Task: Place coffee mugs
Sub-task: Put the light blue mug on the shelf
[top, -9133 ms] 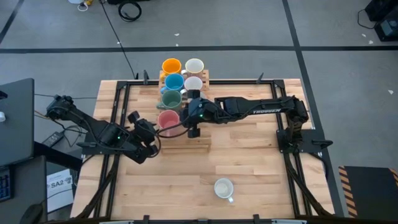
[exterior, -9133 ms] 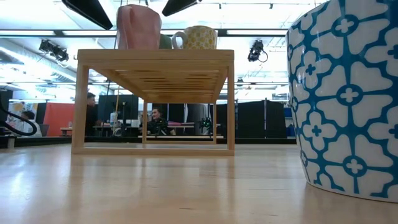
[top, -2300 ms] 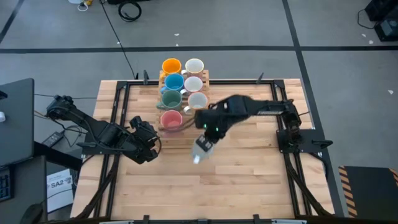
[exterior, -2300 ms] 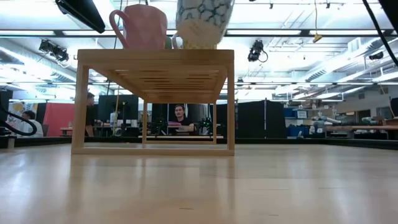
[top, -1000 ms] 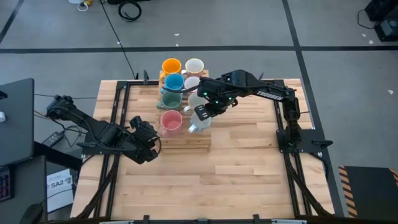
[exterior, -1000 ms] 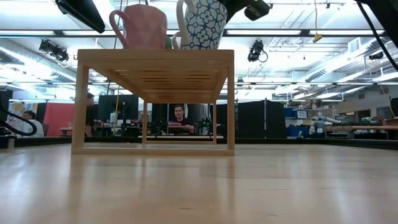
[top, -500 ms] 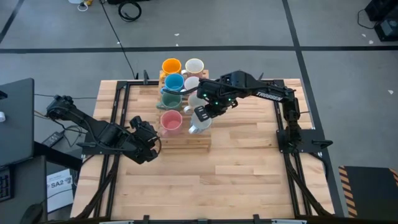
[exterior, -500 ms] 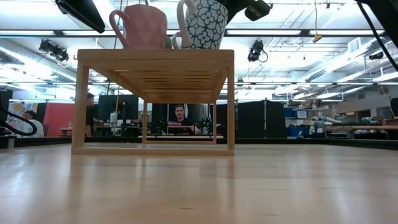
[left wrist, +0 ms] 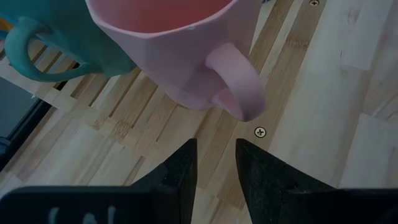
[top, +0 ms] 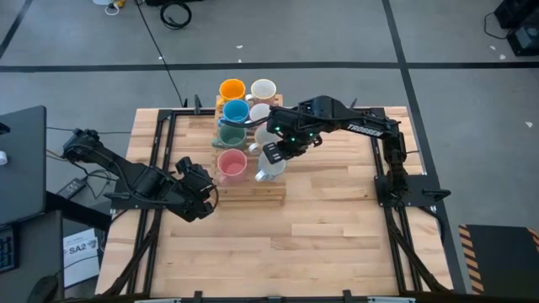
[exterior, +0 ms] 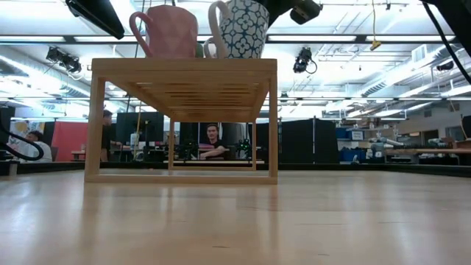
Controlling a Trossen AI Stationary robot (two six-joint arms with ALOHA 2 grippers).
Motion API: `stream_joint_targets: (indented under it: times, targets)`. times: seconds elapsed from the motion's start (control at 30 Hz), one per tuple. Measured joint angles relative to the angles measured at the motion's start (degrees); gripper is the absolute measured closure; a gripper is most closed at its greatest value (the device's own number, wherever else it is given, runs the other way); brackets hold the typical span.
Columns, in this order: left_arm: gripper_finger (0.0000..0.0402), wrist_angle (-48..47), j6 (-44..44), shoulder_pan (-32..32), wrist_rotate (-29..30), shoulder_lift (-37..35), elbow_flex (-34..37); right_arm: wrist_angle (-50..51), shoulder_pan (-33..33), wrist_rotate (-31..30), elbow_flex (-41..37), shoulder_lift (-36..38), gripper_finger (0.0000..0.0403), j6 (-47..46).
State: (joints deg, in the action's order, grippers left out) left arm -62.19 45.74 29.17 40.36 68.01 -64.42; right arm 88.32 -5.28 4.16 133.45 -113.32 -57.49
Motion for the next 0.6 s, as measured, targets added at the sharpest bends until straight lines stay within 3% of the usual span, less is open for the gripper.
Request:
stream_joint_targets:
  times: [0.6]
  targets:
    - [0.0285,0.0,0.0,0.0,0.0,0.0,0.0,-5.0,0.0,0.6,0.0,0.0,0.0362,-1.3]
